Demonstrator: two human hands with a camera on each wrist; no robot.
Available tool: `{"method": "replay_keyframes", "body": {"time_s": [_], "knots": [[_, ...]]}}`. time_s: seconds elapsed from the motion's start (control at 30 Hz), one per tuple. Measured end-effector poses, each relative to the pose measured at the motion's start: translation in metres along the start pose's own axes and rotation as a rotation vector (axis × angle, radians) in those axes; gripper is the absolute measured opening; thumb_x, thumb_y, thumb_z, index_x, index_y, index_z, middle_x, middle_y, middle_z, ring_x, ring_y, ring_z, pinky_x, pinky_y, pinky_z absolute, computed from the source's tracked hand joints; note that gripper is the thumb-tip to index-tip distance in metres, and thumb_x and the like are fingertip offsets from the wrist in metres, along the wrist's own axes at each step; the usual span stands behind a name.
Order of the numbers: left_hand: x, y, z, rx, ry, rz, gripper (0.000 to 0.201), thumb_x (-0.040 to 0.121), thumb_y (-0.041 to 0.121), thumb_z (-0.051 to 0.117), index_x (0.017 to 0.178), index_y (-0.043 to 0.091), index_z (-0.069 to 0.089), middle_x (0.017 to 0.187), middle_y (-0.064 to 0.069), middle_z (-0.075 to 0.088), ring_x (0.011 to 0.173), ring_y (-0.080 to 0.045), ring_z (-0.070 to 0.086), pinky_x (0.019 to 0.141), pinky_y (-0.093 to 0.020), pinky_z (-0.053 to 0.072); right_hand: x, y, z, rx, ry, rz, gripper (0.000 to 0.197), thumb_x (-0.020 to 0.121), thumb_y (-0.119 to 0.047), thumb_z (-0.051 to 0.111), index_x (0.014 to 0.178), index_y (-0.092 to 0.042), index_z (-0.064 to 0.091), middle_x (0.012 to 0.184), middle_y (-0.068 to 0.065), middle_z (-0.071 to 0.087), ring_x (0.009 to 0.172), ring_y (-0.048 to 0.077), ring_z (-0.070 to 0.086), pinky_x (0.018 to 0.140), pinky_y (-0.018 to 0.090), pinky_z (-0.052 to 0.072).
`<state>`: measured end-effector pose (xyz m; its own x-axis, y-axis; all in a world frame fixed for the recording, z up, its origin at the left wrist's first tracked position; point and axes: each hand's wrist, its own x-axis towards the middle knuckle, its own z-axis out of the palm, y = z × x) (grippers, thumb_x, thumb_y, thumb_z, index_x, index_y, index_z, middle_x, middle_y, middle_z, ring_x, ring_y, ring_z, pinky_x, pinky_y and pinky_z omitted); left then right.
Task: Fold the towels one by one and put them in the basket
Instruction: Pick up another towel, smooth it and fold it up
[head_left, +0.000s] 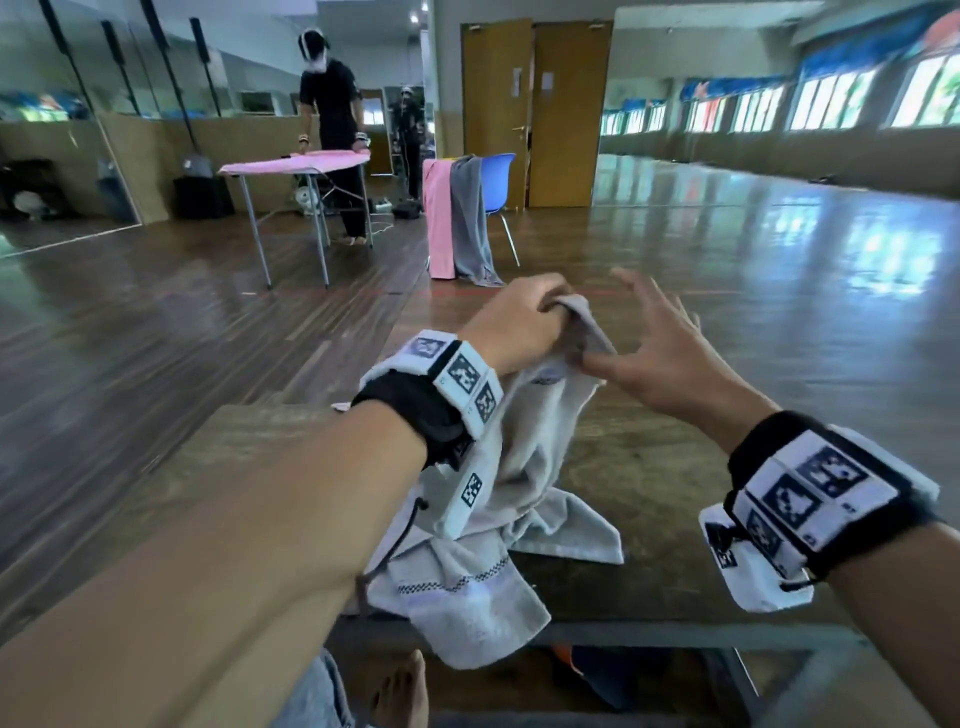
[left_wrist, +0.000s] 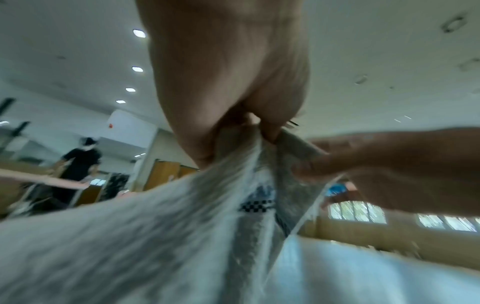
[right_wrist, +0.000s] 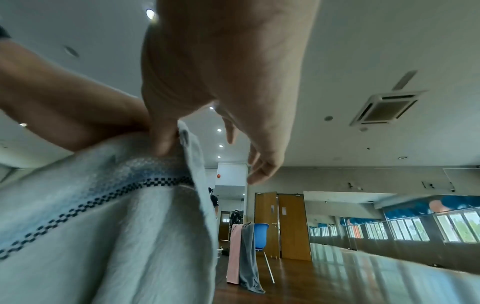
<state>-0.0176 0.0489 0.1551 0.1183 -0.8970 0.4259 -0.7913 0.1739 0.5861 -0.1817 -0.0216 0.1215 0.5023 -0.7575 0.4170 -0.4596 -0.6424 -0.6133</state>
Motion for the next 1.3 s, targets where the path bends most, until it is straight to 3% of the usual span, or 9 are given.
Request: {"method": "replay_keyframes", "body": {"time_s": [0.2,0.3,0.47,0.7,0.87,0.97,1.1,1.2,1.3], "knots": [[0.017,0.01,0.018,0.137,-0.191,0.171,0.009,0.088,0.013,0.066,0.08,0.009,0.065,0.075,0.001,0.066,0.068,-0.009,0.057,0.065,-0.025,0.043,-0.007,0.014,-0.026,-0.029,0.143,-0.106,0.026,0.084,-0.003,0.058,0.089,-0.02,0.077,0.069,-0.013,0.067,0.069,0.0,0.058,0.066,0.016,0.043],[0.01,-0.007,0.023,0.26,-0.229,0.118,0.026,0.081,0.013,0.073,0.06,0.016,0.058,0.058,0.006,0.052,0.06,-0.009,0.048,0.059,-0.022,0.038,-0.01,0.03,-0.039,-0.019,0.244,-0.057,0.03,0.087,-0.001,0.054,0.087,-0.02,0.077,0.069,-0.016,0.066,0.068,-0.003,0.057,0.057,0.002,0.036],[-0.007,-0.05,0.008,0.264,-0.111,-0.112,0.031,0.087,0.024,0.071,0.058,0.019,0.063,0.062,-0.003,0.06,0.066,-0.021,0.057,0.064,-0.033,0.042,-0.018,0.056,-0.043,0.02,0.396,-0.046,0.022,0.092,-0.012,0.055,0.08,-0.024,0.069,0.065,-0.019,0.062,0.066,0.001,0.056,0.054,0.007,0.035],[-0.023,-0.087,-0.029,-0.074,0.084,-0.256,0.014,0.092,0.01,0.061,0.087,-0.001,0.069,0.076,-0.008,0.064,0.071,-0.016,0.053,0.068,-0.03,0.04,-0.037,0.082,0.009,0.076,-0.109,-0.001,0.015,0.094,-0.013,0.066,0.084,-0.023,0.071,0.066,0.007,0.067,0.057,0.027,0.063,0.061,0.052,0.057],[-0.041,-0.126,-0.045,0.192,-0.161,-0.449,0.042,0.094,0.044,0.059,0.083,0.005,0.071,0.077,-0.007,0.067,0.066,-0.019,0.058,0.065,-0.03,0.041,-0.032,0.077,0.068,-0.006,-0.323,0.09,0.032,0.096,-0.021,0.064,0.067,-0.01,0.058,0.055,-0.003,0.059,0.054,0.019,0.06,0.059,0.042,0.054],[-0.062,-0.15,-0.034,0.494,-0.436,-0.522,0.034,0.094,0.039,0.059,0.097,0.006,0.069,0.086,-0.004,0.062,0.072,-0.017,0.056,0.065,-0.021,0.043,-0.031,0.069,0.111,-0.052,-0.428,0.121,0.037,0.093,-0.021,0.064,0.06,-0.014,0.05,0.049,-0.011,0.049,0.048,0.006,0.044,0.049,0.024,0.038],[-0.095,-0.189,-0.003,0.602,-0.693,-0.667,0.029,0.093,0.04,0.062,0.103,0.014,0.068,0.116,-0.009,0.07,0.093,-0.021,0.061,0.079,-0.026,0.043,-0.034,0.05,0.167,-0.076,-0.596,0.043,0.025,0.092,-0.021,0.062,0.067,-0.026,0.062,0.071,-0.005,0.065,0.071,0.013,0.06,0.065,0.03,0.044],[-0.112,-0.211,0.017,0.538,-0.672,-0.678,0.028,0.09,0.044,0.062,0.085,0.016,0.06,0.107,-0.01,0.072,0.101,-0.027,0.067,0.076,-0.029,0.046,-0.036,0.041,0.199,-0.076,-0.604,-0.013,0.031,0.092,-0.029,0.064,0.062,-0.019,0.061,0.069,0.001,0.065,0.072,0.018,0.058,0.07,0.035,0.046],[-0.118,-0.222,0.024,0.444,-0.567,-0.624,0.03,0.086,0.031,0.062,0.065,0.01,0.054,0.086,-0.014,0.067,0.073,-0.025,0.059,0.062,-0.03,0.04,-0.038,0.034,0.218,-0.098,-0.569,-0.045,0.04,0.089,-0.028,0.064,0.057,-0.009,0.05,0.059,0.008,0.058,0.066,0.026,0.057,0.067,0.047,0.049]]}}
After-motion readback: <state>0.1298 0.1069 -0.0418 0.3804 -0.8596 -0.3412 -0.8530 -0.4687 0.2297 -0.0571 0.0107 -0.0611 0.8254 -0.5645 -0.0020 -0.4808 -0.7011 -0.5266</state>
